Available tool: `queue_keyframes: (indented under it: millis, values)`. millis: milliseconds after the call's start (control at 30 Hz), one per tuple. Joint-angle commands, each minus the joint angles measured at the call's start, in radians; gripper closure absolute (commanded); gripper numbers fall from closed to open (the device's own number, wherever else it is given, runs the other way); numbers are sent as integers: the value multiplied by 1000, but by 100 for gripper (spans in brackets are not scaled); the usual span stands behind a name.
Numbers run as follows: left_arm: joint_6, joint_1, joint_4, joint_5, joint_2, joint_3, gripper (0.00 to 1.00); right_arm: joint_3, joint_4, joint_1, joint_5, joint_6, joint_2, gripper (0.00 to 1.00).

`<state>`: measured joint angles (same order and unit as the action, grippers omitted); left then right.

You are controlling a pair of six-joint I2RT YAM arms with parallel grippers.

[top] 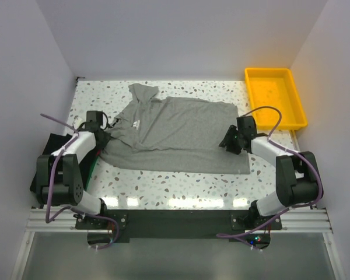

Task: Fold and stack the t-shirts
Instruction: Fold the tshirt

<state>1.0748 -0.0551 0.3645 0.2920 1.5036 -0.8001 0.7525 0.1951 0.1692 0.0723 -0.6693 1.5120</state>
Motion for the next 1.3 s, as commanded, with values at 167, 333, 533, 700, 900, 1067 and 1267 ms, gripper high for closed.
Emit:
queue_keyframes:
  millis: [167, 333, 533, 700, 900, 1067, 1267]
  values:
    - [-156, 72, -7, -46, -62, -287, 66, 200, -5, -2, 41, 62, 59, 54]
    - [-358, 83, -90, -158, 179, -533, 62, 362, -11, -3, 90, 103, 168, 54]
    - [-559, 84, -114, -287, 481, -809, 57, 550, -31, -8, 129, 143, 327, 54]
    - [-644, 84, -142, -428, 659, -959, 51, 663, -56, -19, 156, 151, 422, 53]
    - [-687, 86, -136, -496, 806, -1082, 50, 771, -56, -42, 172, 168, 520, 53]
    - [-693, 89, -154, -508, 859, -1085, 51, 808, -68, -57, 187, 165, 586, 53]
    - [-694, 89, -168, -469, 851, -1058, 71, 828, -69, -65, 187, 169, 622, 53]
